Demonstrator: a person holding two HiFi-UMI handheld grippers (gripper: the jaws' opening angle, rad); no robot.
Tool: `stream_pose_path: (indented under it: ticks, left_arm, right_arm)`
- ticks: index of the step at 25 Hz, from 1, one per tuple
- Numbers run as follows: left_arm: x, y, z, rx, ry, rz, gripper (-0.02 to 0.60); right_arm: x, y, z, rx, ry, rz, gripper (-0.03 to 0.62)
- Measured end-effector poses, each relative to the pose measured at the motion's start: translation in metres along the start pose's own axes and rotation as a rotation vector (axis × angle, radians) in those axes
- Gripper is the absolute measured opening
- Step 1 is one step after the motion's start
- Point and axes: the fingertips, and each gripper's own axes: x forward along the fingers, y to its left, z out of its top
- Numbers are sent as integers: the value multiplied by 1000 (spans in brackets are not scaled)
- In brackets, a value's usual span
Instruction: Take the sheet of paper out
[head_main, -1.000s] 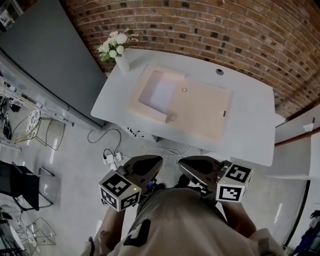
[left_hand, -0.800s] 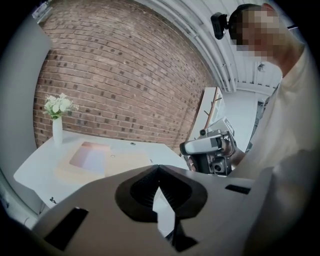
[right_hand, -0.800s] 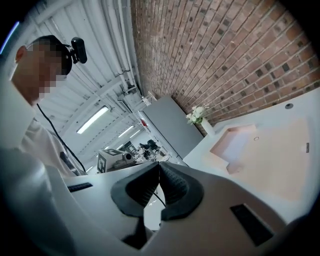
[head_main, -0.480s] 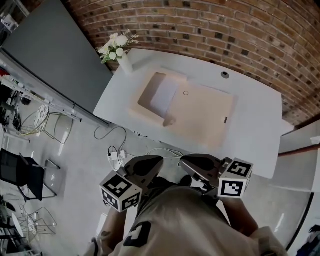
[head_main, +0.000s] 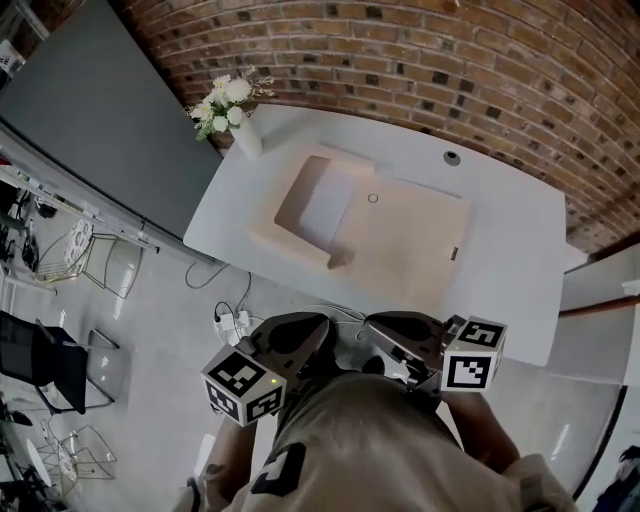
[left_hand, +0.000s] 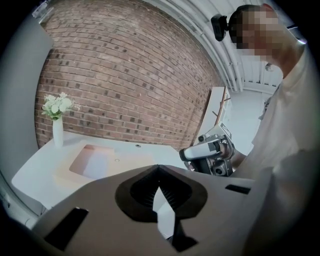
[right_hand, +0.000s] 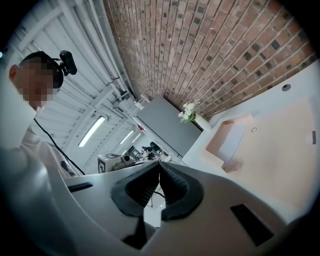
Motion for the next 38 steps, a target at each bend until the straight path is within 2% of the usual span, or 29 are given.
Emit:
stream_pose_path:
  ticks: [5,8,11,14,21,29,31,32,36,38]
  left_arm:
    - [4,32,17,9,-17,-37,14]
    - [4,57,24,5,-18,-49,14]
    - [2,79,29,-3,-15,-71,14]
    - [0,97,31,-13,-21,-88,14]
    - [-10,138,39,-40,-45,-126,14]
    - [-22,178,39,-64,-59,-169,14]
    - [-25,188,39,-69,-61,-177,15]
    - [-26,193,38,-70,-60,-179,14]
    - [-29,207,37,-79,-59,-188,14]
    - [-29,210,37,-87,-60,-190,14]
  right_arm:
    - [20,-15,17,35,-24,-41,25]
    - [38,-28,23,111,-36,-35,25]
    - [53,-44,28,173,-51,-72,25]
    - [65,-56,32,180,-42,-126,25]
    - [99,-81,36,264,-66,-160,25]
    - [120,-121,40,391,-167,-214,26]
    - [123,-130,42,433,-201,-220,57]
    - [124,-134,43,457,-219,-221,109]
    - [128,-153,46,539,-264,-244,208]
    - [125,-164,47,592,-292,-249,234]
